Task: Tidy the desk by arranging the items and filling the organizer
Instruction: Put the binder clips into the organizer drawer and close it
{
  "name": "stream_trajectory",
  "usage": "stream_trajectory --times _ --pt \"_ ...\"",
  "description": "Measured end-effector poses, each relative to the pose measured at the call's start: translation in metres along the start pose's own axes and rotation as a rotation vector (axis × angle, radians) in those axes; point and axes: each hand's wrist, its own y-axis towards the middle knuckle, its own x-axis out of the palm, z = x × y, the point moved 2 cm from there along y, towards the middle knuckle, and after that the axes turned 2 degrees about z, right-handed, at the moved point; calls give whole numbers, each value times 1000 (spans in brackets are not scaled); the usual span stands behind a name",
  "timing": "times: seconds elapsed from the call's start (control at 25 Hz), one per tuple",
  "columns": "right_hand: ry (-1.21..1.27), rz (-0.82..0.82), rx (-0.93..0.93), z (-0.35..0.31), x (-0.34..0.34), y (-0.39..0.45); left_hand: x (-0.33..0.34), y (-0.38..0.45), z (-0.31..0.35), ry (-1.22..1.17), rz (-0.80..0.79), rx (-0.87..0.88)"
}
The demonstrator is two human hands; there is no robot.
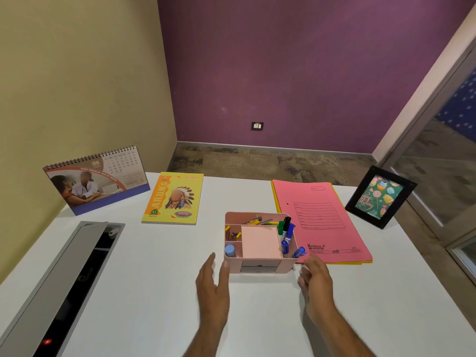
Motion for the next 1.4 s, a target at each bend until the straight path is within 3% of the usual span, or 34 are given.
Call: stream_trajectory --times 0.2,0.56,0.88,1.4 --pt "79 -108 72 -1 13 -2 23 12 37 -93 -107 -98" --pt "140 -141 9 6 17 3 27 15 39 -30 -26 -87" --pt "175 -140 8 5 34 -2 16 21 43 -91 113 -184" --pt "253 -201 -45 -36 114 70 36 127 105 -127 101 -35"
